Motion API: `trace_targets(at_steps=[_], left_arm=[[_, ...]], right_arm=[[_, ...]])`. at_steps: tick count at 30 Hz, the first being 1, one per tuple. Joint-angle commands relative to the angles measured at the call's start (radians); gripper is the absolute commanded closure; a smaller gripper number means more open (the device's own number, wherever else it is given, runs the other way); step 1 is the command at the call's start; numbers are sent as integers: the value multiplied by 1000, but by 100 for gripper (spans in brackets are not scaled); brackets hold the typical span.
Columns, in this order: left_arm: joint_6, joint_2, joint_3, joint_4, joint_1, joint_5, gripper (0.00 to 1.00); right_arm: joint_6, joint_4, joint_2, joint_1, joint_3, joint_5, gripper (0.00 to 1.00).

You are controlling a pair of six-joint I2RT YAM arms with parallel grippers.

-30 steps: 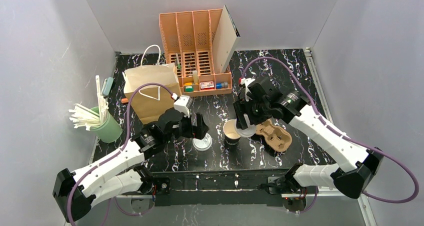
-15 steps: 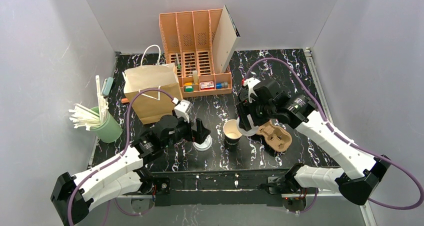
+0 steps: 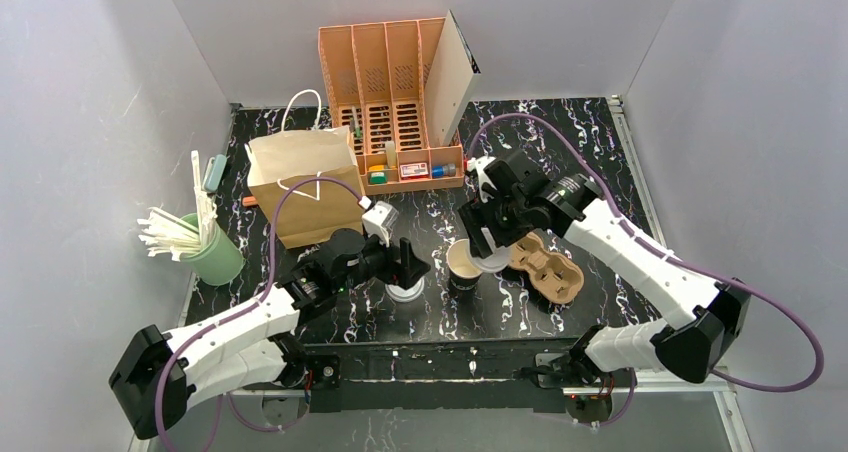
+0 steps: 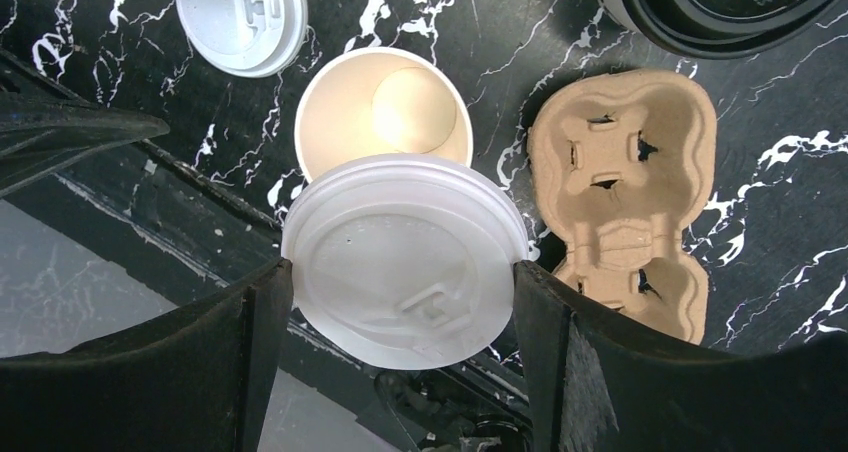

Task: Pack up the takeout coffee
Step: Close the cup lid on the coffee cup.

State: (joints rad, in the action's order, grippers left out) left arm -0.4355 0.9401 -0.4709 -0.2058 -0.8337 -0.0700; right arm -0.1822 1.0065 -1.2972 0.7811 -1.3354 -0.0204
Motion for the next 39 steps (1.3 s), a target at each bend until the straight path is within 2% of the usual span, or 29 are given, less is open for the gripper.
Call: trace_targets(at_steps=[1,4,8,15,20,39], left_arm=[[-20,3,0,-87,3,-47,30],[-44,29,13,-130,4,-63,35],[-82,57,43,-201,4,-74,36],[-84,97,36,-210,2,-79,38],[-91,120,36,-220,2,-97,47],[-89,134,51,-233,2,-102,49]], right_arm=[[0,25,-24,6,-79,50,31],[-3,36,-67,18,-98,53,31],[-3,33,-115,30,-107,47,32],[2,23,-167,55,-115,12,32],[-3,25,-208,90,-128,-46,32],[11,15,-302,119,-166,-102,30]])
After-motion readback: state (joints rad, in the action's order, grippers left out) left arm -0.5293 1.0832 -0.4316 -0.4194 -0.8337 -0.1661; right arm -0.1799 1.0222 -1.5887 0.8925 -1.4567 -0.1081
